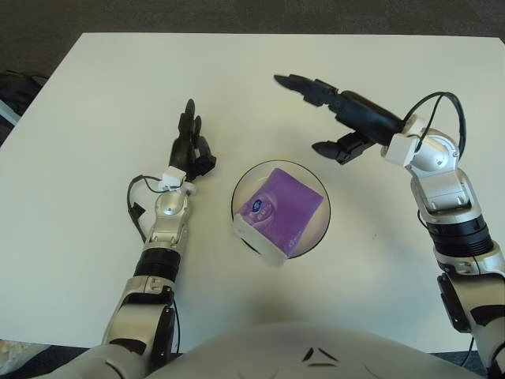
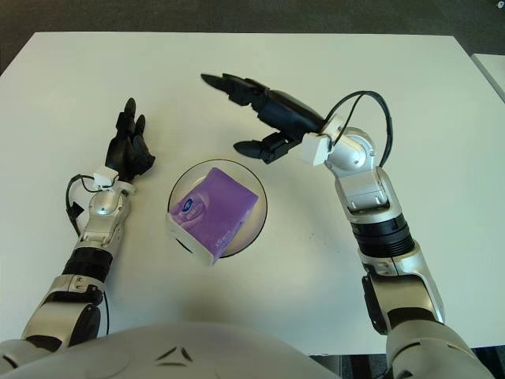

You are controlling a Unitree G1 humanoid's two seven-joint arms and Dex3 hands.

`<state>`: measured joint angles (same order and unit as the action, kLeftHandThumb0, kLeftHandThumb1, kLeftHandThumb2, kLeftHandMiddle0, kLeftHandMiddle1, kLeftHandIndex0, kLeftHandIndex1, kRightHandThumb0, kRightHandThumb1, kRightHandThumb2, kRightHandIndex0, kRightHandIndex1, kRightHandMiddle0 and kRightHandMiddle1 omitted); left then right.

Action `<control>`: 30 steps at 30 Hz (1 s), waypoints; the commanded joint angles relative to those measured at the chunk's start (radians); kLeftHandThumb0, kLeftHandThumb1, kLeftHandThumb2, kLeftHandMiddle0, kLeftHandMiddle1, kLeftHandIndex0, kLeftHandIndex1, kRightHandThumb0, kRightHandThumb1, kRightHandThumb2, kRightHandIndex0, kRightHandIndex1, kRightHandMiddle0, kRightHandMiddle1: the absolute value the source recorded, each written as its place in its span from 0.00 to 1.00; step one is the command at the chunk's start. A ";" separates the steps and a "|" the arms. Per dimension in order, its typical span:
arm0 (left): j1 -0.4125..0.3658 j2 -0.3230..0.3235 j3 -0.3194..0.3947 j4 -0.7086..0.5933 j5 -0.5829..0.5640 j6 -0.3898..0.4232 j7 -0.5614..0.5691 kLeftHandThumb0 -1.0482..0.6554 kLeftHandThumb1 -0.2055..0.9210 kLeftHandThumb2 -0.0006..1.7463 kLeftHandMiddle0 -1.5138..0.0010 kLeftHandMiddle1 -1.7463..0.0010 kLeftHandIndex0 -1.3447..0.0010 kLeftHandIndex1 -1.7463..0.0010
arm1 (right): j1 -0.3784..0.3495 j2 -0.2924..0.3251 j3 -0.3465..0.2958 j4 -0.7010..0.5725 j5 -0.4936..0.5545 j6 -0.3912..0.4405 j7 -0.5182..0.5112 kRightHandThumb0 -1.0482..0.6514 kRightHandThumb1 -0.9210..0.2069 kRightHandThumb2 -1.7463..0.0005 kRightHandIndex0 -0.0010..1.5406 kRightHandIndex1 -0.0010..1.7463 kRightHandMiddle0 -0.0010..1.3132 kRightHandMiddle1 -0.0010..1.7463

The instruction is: Put the tissue paper into the plate.

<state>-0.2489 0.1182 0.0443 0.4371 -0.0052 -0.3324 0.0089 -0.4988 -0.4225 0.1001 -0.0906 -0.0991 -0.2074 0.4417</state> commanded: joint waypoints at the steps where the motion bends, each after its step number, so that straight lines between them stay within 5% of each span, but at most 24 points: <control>1: 0.142 -0.027 -0.009 0.063 -0.004 0.094 -0.015 0.09 1.00 0.62 0.87 0.99 0.96 0.97 | 0.068 0.167 -0.030 0.204 -0.021 -0.056 -0.219 0.00 0.00 0.58 0.01 0.00 0.02 0.01; 6: 0.155 -0.032 -0.010 0.032 0.001 0.121 -0.005 0.10 1.00 0.62 0.87 0.99 0.98 0.94 | 0.128 0.271 -0.081 0.264 0.002 -0.171 -0.380 0.03 0.00 0.60 0.03 0.01 0.04 0.03; 13: 0.180 -0.039 -0.011 -0.040 0.003 0.169 -0.001 0.10 1.00 0.63 0.87 0.99 1.00 0.89 | 0.194 0.307 -0.136 0.360 0.062 -0.257 -0.413 0.09 0.00 0.59 0.05 0.01 0.01 0.13; 30: 0.210 -0.042 -0.007 -0.100 0.006 0.226 -0.005 0.10 1.00 0.63 0.87 0.99 1.00 0.88 | 0.311 0.452 -0.149 0.383 0.130 -0.227 -0.460 0.24 0.00 0.48 0.09 0.02 0.00 0.21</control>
<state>-0.1297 0.0881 0.0424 0.2750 -0.0026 -0.1812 0.0084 -0.2230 0.0179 -0.0478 0.3052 0.0165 -0.4452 -0.0151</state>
